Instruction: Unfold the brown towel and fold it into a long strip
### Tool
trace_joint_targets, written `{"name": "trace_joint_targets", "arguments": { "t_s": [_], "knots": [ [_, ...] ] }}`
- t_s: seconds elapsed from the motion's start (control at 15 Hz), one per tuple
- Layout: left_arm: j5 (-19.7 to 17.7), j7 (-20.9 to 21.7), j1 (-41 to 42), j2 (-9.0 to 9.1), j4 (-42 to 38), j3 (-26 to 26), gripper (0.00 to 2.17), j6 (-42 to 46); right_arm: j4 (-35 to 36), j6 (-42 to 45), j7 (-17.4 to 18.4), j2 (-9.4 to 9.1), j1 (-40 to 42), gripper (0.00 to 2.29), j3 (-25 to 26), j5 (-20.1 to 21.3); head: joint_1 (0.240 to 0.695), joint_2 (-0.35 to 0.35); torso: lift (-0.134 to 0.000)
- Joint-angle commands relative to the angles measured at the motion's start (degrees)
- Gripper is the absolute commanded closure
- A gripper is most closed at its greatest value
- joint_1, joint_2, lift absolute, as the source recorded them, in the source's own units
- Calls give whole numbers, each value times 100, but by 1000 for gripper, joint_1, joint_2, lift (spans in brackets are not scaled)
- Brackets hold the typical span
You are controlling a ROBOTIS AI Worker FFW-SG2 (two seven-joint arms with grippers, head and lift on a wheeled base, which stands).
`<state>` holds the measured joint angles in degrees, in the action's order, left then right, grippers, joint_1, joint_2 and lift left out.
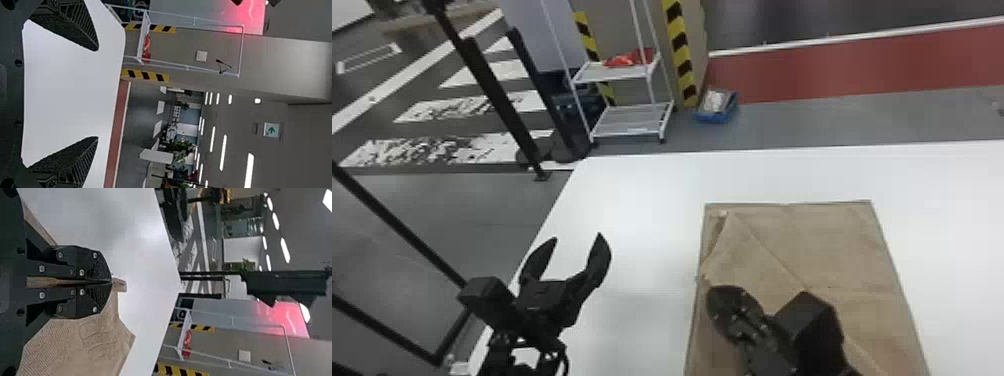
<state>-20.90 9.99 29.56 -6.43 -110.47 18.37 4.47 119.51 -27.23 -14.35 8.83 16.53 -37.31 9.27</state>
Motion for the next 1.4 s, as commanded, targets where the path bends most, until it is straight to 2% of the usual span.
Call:
{"name": "trace_joint_targets", "arguments": {
  "t_s": [0.0, 0.13, 0.33, 0.4, 0.47, 0.6, 0.67, 0.73, 0.87, 0.93, 1.0, 1.13, 1.2, 1.33],
  "knots": [
    [-28, 11, 6, 2, 17, 35, 66, -4, -191, -103, 2, 14, -10, -2, -241, 189, 695, 350, -126],
    [-10, 38, -12, 2, 17, 9, 66, -57, 2, -68, -6, 84, 157, 26, -145, 136, 695, 350, -126],
    [25, 301, -21, 2, 26, 9, 66, -215, 802, 196, -6, 286, 729, 53, 541, 83, 695, 350, -126],
    [95, 635, -56, -7, 70, 53, 76, -391, 1101, 336, -6, 321, 1028, 53, 972, 83, 695, 350, -126],
    [332, 969, -117, -7, 122, 114, 80, -602, 1356, 495, -6, 321, 1300, 53, 1446, -22, 695, 350, -126],
    [1132, 1848, -196, 2, 122, 281, 90, -936, 1742, 846, -24, 304, 1836, 56, 2747, -655, 695, 350, -126],
    [1326, 2112, -196, -7, 96, 308, 90, -936, 1830, 934, -33, 251, 2021, 56, 3318, -989, 695, 350, -126],
    [1466, 2569, -170, -7, -9, 413, 90, -936, 1883, 1127, -103, 66, 2161, 56, 3925, -1332, 695, 350, -126],
    [1958, 3509, -126, -25, -282, 510, 134, -936, 1883, 1145, -595, -566, 2197, 56, 5085, -1938, 695, 250, -126],
    [2292, 3940, -126, -51, -440, 510, 147, -936, 1865, 1127, -745, -768, 2205, 56, 5683, -2263, 695, 193, -126],
    [2609, 4336, -126, -60, -563, 510, 147, -953, 1804, 1110, -789, -830, 2205, 56, 6157, -2544, 695, 133, -126],
    [3198, 5021, -117, -95, -756, 492, 147, -1252, 1584, 1110, -833, -839, 2135, 56, 6764, -2896, 695, 16, -126],
    [3453, 5338, -117, -130, -827, 422, 151, -1252, 1505, 1092, -903, -883, 2091, 56, 7098, -3142, 695, -85, -126],
    [3839, 5654, -82, -209, -967, 150, 174, -1270, 1399, 1004, -956, -888, 2012, 56, 7563, -3388, 695, -173, -126]
  ]
}}
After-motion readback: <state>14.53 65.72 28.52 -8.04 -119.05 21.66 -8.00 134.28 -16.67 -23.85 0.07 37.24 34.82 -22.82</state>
